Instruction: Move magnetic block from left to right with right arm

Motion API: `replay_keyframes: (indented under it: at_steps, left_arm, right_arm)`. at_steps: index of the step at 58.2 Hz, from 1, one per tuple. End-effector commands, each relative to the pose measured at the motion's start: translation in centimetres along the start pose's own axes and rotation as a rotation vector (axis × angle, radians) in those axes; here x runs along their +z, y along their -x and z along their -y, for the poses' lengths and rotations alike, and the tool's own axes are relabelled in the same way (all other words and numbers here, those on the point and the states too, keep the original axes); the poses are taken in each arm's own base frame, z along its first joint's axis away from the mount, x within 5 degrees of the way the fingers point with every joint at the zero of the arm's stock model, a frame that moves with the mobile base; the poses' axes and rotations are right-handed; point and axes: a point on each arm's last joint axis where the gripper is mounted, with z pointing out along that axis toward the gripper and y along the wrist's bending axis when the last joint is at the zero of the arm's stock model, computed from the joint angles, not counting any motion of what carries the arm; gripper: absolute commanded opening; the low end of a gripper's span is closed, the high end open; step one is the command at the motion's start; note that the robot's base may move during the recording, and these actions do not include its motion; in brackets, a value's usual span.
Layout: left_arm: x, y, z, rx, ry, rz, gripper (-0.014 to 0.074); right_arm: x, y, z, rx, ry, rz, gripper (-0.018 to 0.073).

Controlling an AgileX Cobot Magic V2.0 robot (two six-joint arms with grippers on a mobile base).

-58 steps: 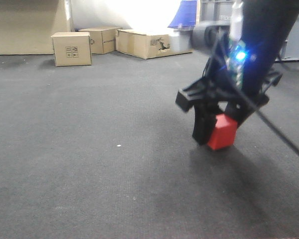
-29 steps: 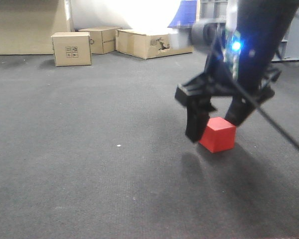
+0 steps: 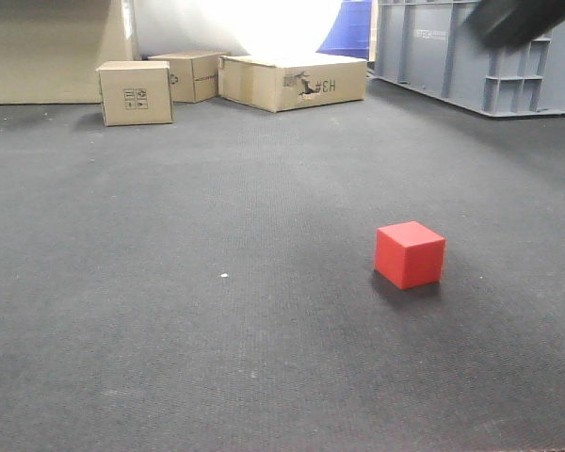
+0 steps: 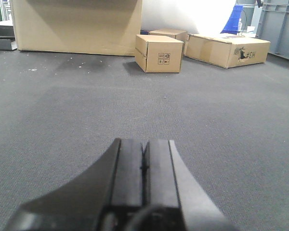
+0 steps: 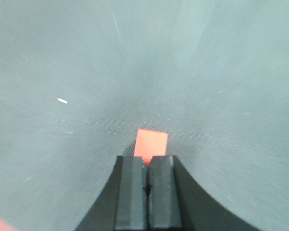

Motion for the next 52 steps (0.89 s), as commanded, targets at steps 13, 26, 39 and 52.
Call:
replay_keyframes:
  at_steps: [13, 26, 39, 52]
  left_arm:
    - [-0.1, 0.5, -0.1, -0.01, 0.006, 0.084, -0.0126]
    - [-0.1, 0.5, -0.1, -0.01, 0.006, 0.084, -0.0126]
    - [-0.1, 0.5, -0.1, -0.01, 0.006, 0.084, -0.0126]
    - [-0.1, 0.5, -0.1, -0.01, 0.006, 0.084, -0.0126]
  right_arm:
    - [-6.4, -4.4, 0.1, -0.009, 0.011, 0.258, 0.0058]
    - [-7.5, -6.1, 0.1, -0.01, 0.012, 0.259, 0.0058]
    - [-7.4, -6.0, 0.1, -0.01, 0.012, 0.261, 0.0058]
    - [-7.6, -6.1, 0.5, -0.027, -0.029, 0.303, 0.0058]
